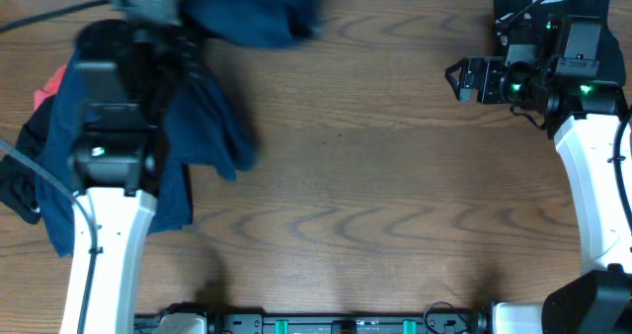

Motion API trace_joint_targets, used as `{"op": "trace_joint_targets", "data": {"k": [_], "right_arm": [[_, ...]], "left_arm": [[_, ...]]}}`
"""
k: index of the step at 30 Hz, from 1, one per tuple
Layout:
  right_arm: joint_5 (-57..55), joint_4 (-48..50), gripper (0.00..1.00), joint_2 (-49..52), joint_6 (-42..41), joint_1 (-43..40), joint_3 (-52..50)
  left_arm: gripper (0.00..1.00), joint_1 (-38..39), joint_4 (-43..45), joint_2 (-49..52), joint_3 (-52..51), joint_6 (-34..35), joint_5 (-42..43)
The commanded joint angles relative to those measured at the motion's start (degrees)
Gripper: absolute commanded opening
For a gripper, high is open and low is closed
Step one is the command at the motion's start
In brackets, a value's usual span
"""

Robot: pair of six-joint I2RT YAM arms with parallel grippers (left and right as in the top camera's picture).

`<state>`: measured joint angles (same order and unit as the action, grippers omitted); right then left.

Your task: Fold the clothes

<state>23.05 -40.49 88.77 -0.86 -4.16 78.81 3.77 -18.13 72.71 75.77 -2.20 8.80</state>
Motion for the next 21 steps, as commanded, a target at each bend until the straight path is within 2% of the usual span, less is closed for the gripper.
{"op": "trace_joint_targets", "data": {"k": [1,6,13,15,18,21], "right_arm": [[-0.5,-1.0,0.98,0.6,-0.4,0.8,1.0],[0.9,-3.3,0.98,0.6,-0.3,0.9,1.0],[4.4,-5.8,0.96,1.3,-0.4,4.1,1.0],[4.4,-5.2,0.90,2.3,-1.7,5.6,1.0],[6.0,-2.8,0.90,4.8,-3.3,7.4,1.0],[9.2,2.1,0.92,8.6,-1.5,8.5,1.0]], "left_arm": [[0.06,4.0,-2.8,3.1,0.1,0.7,2.8],[0.06,9.6,-5.4,9.1,0.1,0.8,2.8],[0.06,14.7,-2.6,17.5,0.1,0.8,2.8],[0.06,15.4,-2.1,18.0,0.1,0.8,2.8],[0.06,16.0,-1.9,17.6,0.1,0.8,2.8],[0.06,16.0,-2.4,16.9,0.1,0.8,2.8]]}}
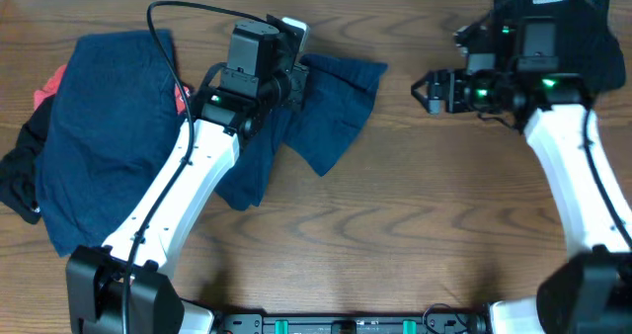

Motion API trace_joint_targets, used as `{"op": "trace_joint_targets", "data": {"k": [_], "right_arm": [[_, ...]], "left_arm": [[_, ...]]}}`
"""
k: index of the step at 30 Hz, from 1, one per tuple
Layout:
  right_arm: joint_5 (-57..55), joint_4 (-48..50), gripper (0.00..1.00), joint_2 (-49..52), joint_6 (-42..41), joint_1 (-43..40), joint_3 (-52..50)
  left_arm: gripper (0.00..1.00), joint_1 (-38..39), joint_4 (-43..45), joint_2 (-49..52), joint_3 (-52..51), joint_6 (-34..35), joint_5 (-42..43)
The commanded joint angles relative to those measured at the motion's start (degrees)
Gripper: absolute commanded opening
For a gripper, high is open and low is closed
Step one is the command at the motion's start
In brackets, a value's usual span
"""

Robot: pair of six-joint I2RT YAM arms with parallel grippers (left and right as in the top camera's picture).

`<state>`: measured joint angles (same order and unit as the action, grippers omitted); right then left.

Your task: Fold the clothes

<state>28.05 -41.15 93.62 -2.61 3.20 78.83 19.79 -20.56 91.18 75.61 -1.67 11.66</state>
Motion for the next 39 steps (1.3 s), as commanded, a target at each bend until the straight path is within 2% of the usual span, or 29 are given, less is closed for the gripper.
{"op": "trace_joint_targets", "data": {"k": [1,9,13,18,19,21,24,25,31,32,34,35,38,39], "right_arm": [[5.5,4.5,0.93,4.9,1.3,1.2,1.0],[20.8,20.1,0.98,14.8,7.8,1.6,1.0],[22.6,25.5,0.98,19.3,11.2,2.8,1.0],[29.7,31.4,0.89,23.8,11.5,4.7,1.0],[30.8,32.2,0.85,24.4,11.5,5.1,1.0],[30.9,32.9,0.66,24.6,11.5,5.8,1.0],[30.8,33.3,0.09,24.6,10.6,6.3,1.0],[30.7,33.7,0.01,24.6,9.7,6.2,1.0],[29.6,35.2,0.01,24.6,5.1,4.9,1.0],[28.6,35.2,0.01,24.6,4.3,4.7,1.0],[25.2,35.2,0.01,24.6,2.2,4.6,1.0],[24.0,35.2,0.01,24.6,1.7,4.6,1.0],[21.4,35.2,0.01,24.6,1.5,4.9,1.0],[19.6,35.2,0.01,24.6,0.6,5.0,1.0]], "left_arm": [[0.06,0.0,-0.4,-1.8,0.3,0.3,-0.1],[0.06,0.0,-3.6,-4.1,0.3,0.3,0.0],[0.06,0.1,-4.2,-5.1,0.3,0.2,1.5],[0.06,0.1,-5.2,-5.3,0.3,0.2,2.9],[0.06,0.1,-5.4,-5.2,0.3,0.2,2.9],[0.06,0.1,-5.4,-5.2,0.3,0.2,2.9],[0.06,0.1,-5.4,-5.2,0.3,0.2,2.9],[0.06,0.1,-5.4,-5.2,0.3,0.2,2.9],[0.09,0.1,-8.5,-5.2,0.3,0.3,2.9],[0.16,0.1,-9.6,-5.2,0.3,0.3,2.9],[0.47,0.2,-11.5,-5.2,0.3,0.3,3.0],[0.56,0.4,-12.4,-5.2,0.3,0.2,3.0],[0.96,2.0,-14.2,-5.5,0.3,-0.6,3.0],[0.98,2.7,-14.6,-5.8,0.3,-0.7,2.9]]}}
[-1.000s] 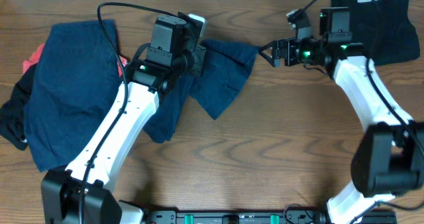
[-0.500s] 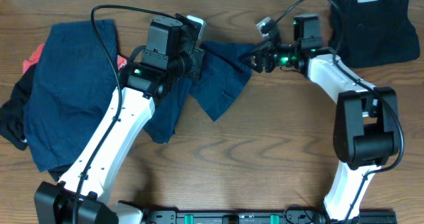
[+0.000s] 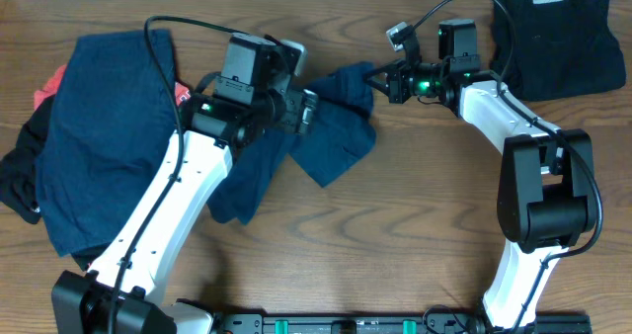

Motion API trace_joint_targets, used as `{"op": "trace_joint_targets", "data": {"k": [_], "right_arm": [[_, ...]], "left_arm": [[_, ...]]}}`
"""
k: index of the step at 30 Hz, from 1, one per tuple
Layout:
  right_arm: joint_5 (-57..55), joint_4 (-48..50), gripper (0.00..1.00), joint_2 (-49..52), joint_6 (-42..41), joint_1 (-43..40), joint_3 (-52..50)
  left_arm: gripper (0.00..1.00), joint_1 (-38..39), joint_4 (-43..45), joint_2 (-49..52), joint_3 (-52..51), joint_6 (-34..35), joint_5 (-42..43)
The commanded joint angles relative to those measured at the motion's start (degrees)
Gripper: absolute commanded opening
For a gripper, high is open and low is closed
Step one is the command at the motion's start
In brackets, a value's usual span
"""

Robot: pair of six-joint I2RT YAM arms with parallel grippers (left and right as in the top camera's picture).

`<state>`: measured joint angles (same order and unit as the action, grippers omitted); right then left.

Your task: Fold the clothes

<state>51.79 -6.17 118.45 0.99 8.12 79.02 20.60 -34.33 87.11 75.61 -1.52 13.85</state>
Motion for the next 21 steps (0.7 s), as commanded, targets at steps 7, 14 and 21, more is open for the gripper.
{"op": "trace_joint_targets", "data": {"k": [7,14,21], "right_arm": [[-9.6,0.7,0.01,-0.3,-5.3,0.0,0.8],[-11.6,3.0,0.01,-0.3,-10.4,-0.3,0.8],[-11.7,2.8,0.01,-0.3,-11.3,-1.6,0.8]], "left_arm": [[0.98,9.9,-1.7,-7.0,0.3,-4.1,0.3],[0.98,17.4,-1.7,-2.0,0.3,4.9,-3.9],[0.98,24.6,-0.9,7.1,0.3,25.2,-19.3]]}}
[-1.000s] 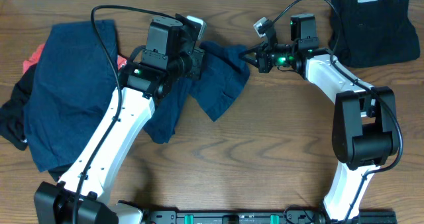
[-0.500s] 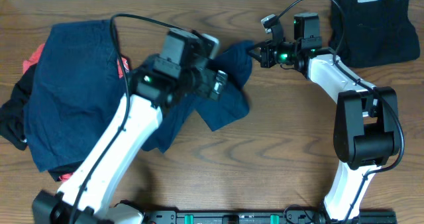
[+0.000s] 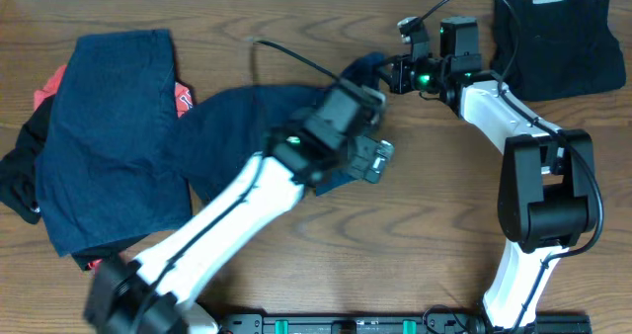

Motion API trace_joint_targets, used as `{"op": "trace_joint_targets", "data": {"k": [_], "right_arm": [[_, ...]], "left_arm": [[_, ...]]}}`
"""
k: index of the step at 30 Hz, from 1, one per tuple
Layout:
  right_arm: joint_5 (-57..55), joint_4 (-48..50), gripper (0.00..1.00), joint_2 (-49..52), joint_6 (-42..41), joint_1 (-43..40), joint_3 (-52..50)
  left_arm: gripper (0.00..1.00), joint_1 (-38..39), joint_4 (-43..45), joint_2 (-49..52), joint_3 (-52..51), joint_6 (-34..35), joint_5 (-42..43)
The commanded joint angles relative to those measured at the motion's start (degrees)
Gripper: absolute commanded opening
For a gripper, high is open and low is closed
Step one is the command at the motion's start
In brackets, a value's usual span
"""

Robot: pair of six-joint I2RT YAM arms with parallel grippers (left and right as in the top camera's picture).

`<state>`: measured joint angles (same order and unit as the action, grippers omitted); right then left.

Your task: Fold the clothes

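Observation:
A navy garment [image 3: 237, 117] lies stretched across the table from the pile at the left towards the back middle. My left gripper [image 3: 375, 159] is at its lower right edge and looks shut on the cloth, with the arm lying across the garment and hiding much of it. My right gripper [image 3: 388, 75] is at the garment's far right corner [image 3: 367, 67], apparently shut on it. The cloth between the two grippers is bunched and partly hidden.
A pile at the left holds a spread navy cloth [image 3: 109, 126], a red garment [image 3: 44, 87] and a black one [image 3: 20, 181]. A folded dark garment [image 3: 558, 38] lies at the back right corner. Bare wood table [image 3: 434, 235] fills the front and right.
My left gripper has moved right and towards the front, from the garment's back middle to its lower right edge. The garment now lies more drawn out to the right. My right gripper stays at the far corner.
At first my left arm held the navy garment up over the left pile, the right gripper waiting by the folded dark garment. Then the garment was laid towards the middle while the right gripper came left. It reached the far corner, and now both grippers are at the garment's right end.

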<state>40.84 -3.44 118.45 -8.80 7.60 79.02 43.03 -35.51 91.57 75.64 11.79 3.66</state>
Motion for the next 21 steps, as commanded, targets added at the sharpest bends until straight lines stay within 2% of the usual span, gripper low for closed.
{"op": "trace_joint_targets", "data": {"k": [1,4,7,12,18,19,21], "right_arm": [[-0.7,0.0,0.01,-0.3,-1.6,-1.3,0.8],[-0.3,0.0,0.01,-0.3,-1.9,-2.0,0.8],[0.0,-0.3,0.01,-0.3,-1.9,-2.5,0.8],[0.1,-0.7,0.01,-0.3,-1.9,-2.8,0.8],[0.1,-0.7,0.01,-0.3,-1.9,-2.8,0.8],[0.1,-0.7,0.01,-0.3,-1.9,-2.8,0.8],[0.1,-0.7,0.01,-0.3,-1.9,-2.8,0.8]], "left_arm": [[0.98,2.9,0.3,4.2,0.2,15.2,-11.2],[0.98,4.3,0.6,8.6,0.2,23.1,-15.2],[0.98,4.6,2.2,12.2,0.2,27.3,-16.6],[0.98,4.5,8.4,16.6,0.2,28.4,-17.4],[0.99,4.5,10.2,20.4,0.2,28.6,-20.9],[0.95,4.5,10.3,21.0,0.2,28.6,-20.9],[0.63,4.5,10.3,21.7,0.2,28.6,-20.9]]}}
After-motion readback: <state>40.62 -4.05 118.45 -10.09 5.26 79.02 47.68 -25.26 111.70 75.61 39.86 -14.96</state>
